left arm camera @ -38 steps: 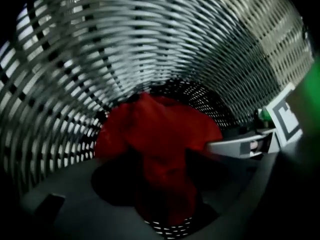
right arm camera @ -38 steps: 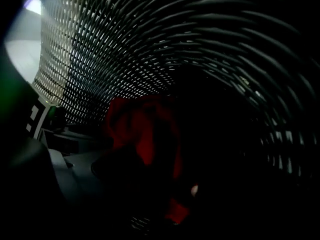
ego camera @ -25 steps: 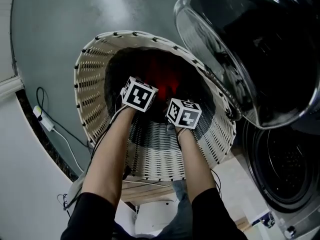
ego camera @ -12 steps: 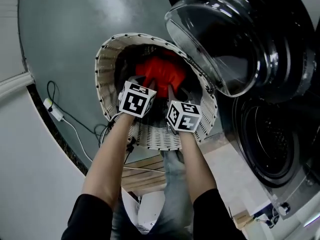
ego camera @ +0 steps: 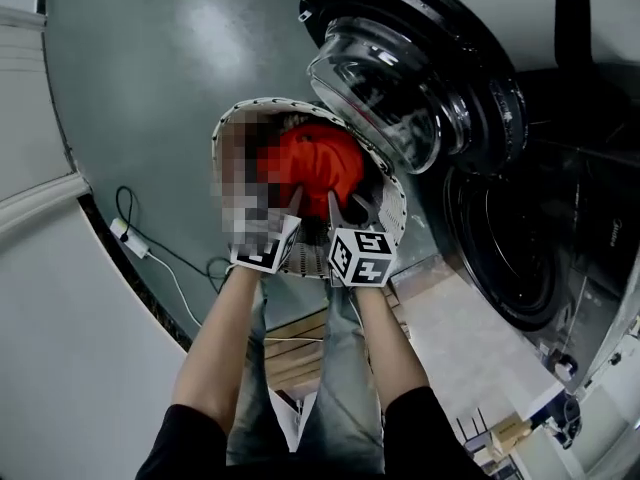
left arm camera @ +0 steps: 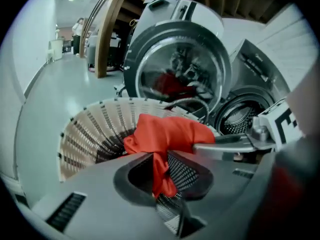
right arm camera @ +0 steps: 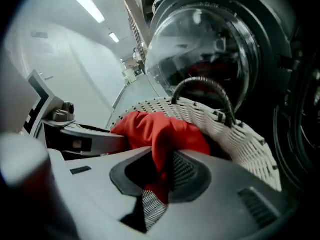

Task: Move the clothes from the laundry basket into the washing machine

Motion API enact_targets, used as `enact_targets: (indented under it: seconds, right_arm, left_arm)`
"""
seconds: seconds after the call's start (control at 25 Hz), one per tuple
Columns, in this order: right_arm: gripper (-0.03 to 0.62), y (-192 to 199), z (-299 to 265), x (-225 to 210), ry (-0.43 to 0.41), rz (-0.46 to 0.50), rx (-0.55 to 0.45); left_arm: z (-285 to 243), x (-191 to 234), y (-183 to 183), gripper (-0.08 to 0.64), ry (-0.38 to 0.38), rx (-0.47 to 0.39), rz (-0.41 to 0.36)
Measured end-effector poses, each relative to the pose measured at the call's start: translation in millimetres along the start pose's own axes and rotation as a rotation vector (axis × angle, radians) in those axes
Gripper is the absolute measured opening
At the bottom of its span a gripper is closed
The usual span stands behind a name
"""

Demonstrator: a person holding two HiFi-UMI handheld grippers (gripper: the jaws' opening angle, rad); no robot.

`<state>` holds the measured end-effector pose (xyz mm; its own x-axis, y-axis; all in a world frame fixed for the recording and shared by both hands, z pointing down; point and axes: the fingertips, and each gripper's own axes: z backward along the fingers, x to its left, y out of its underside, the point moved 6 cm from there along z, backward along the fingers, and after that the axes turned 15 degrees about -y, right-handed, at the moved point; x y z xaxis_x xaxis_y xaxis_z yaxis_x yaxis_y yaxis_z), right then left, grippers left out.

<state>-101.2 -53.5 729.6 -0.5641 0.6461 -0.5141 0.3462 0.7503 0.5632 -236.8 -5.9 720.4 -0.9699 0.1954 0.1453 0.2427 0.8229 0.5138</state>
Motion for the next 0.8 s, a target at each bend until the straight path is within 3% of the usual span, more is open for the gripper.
enact_targets:
  seconds: [0.56,0.8]
  right_arm:
    - [0.072,-68.8,85.3,108.4,0.007,0.045,-0.137]
    - [0.072,-102.4,117.1,142.5,0.030,0.061,-0.210]
  left_arm:
    - [142.1,5.6,-59.7,0.071,0.011,-0.141,-0.059]
    - [190.2,5.2,-92.9,0.071,0.045,-0.204,-0.122]
